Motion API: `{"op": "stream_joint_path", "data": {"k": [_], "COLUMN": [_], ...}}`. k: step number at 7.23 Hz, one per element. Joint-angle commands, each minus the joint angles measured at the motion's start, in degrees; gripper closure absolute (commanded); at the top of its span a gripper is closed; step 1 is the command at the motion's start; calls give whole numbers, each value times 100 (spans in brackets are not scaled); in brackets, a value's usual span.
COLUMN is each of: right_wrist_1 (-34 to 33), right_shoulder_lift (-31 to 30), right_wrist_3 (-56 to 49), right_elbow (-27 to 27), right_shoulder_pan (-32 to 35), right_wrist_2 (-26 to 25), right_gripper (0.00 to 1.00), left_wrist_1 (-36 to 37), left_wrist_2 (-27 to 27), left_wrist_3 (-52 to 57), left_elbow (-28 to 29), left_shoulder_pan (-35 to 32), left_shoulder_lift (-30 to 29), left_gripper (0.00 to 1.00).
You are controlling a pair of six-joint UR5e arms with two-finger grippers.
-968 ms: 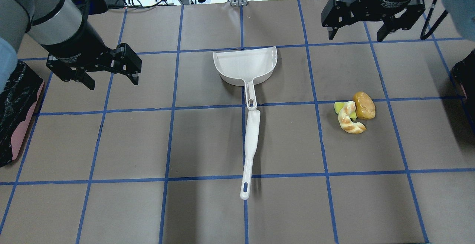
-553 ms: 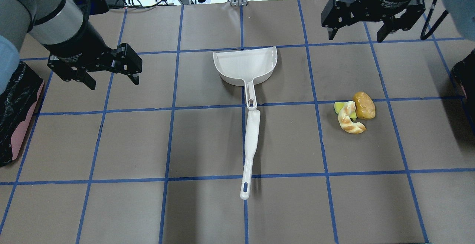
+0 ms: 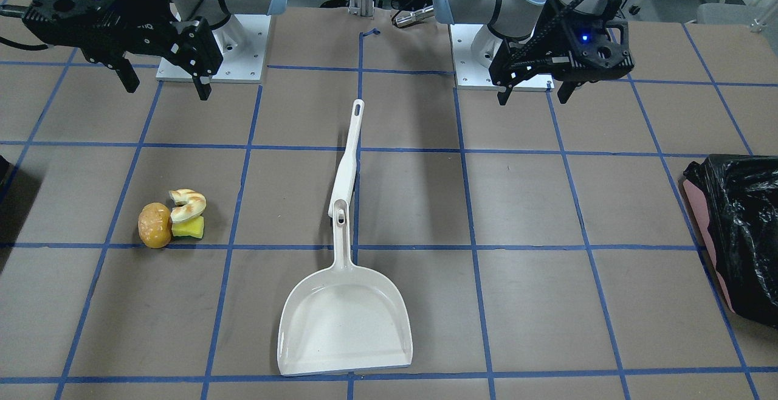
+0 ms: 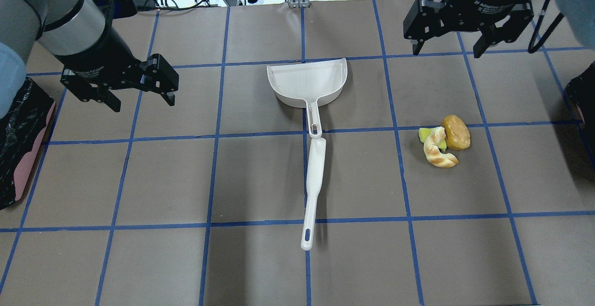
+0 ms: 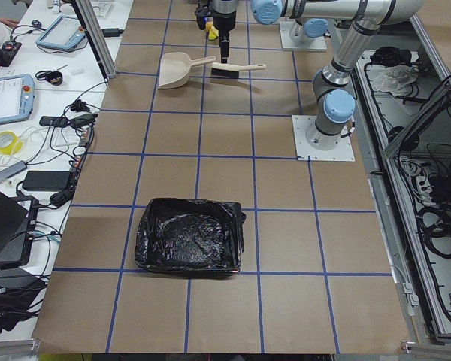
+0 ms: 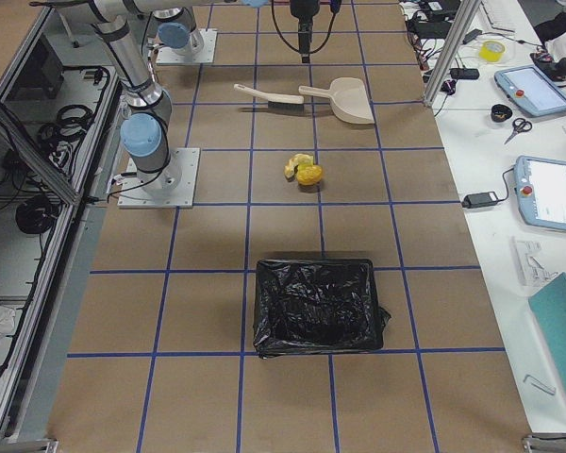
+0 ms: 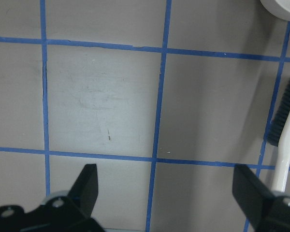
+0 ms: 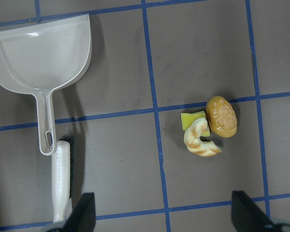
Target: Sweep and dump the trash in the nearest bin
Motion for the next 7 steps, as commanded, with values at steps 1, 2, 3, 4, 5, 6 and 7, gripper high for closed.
{"op": "stream_joint_path", "data": {"k": [1, 2, 3, 4, 5, 6, 7], "right_wrist_1": [5, 5, -3, -12, -12, -4, -12], "right_shoulder_lift": [-2, -2, 24, 24, 24, 15, 24], "right_wrist_3": [7, 7, -2, 41, 59, 94, 112], "right_elbow": [4, -5, -5, -31, -66, -75, -66], "right_shoulder_pan": [0, 0, 0, 0, 0, -9, 0], "right_wrist_2": [-18, -18, -1, 8, -18, -9, 8], "right_gripper": [0, 0, 0, 0, 0, 0, 0], "left_wrist_1": [30, 12, 30, 39, 65, 74, 13], "left_wrist_2": [-5, -5, 13, 22, -13, -83, -423], "left_wrist_3": [-7, -15, -7, 89, 229, 335, 345], "left_elbow": [11, 3, 3, -23, -67, -68, -68], "left_shoulder_pan": [0, -9, -35, -35, -35, -35, -27], "left_shoulder_lift": [-8, 9, -52, -70, -79, -96, -140], "left_gripper": [0, 0, 0, 0, 0, 0, 0]}}
